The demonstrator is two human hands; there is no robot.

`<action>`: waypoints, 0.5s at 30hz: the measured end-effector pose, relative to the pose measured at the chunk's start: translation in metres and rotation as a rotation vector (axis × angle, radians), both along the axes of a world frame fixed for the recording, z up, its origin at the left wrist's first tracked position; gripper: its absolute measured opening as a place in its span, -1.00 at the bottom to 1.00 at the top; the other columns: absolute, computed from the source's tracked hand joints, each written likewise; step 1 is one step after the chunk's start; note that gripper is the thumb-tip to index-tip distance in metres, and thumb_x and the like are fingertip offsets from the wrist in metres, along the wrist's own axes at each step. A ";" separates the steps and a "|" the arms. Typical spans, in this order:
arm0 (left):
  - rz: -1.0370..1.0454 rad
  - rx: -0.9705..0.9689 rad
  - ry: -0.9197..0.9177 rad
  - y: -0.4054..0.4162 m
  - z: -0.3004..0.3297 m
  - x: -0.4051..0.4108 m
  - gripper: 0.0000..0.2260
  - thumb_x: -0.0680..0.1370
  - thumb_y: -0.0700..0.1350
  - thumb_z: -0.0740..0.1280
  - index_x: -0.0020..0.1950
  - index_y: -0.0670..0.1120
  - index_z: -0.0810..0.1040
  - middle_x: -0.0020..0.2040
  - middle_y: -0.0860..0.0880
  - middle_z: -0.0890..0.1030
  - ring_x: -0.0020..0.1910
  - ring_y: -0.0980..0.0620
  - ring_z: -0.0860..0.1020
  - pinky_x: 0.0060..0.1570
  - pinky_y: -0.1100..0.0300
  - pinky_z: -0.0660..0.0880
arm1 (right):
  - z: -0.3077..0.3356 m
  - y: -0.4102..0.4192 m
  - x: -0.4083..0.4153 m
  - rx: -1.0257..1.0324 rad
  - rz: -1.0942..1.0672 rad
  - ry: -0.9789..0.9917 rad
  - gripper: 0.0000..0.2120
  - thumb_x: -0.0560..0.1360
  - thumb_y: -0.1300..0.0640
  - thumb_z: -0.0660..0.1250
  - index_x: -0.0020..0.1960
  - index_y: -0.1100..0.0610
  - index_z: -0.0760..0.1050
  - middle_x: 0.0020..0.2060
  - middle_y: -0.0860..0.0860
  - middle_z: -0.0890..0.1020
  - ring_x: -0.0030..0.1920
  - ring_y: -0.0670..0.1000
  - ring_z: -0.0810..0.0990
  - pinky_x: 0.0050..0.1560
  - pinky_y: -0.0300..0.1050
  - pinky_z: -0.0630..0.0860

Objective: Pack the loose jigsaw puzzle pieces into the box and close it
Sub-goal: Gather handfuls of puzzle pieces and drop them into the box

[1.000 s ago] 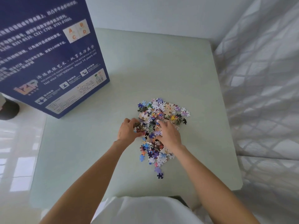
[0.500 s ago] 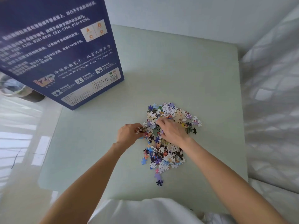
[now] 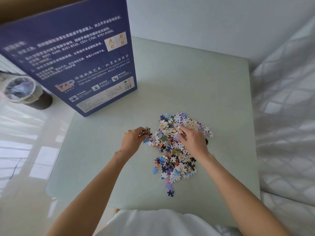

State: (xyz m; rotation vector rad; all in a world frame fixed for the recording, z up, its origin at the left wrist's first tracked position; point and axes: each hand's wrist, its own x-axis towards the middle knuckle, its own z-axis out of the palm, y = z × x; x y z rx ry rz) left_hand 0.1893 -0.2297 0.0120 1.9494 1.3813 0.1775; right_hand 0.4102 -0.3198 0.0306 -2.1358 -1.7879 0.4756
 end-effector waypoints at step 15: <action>-0.032 0.416 -0.328 0.019 0.095 -0.033 -0.86 0.53 -0.06 0.34 -0.02 -0.11 0.60 -0.27 0.01 0.65 -0.46 0.05 0.45 -0.45 0.36 0.29 | 0.054 0.006 -0.038 -0.014 -0.534 0.756 -0.81 0.49 0.11 0.35 0.04 0.20 0.52 0.01 0.09 0.64 -0.18 0.06 0.67 -0.14 -0.02 0.63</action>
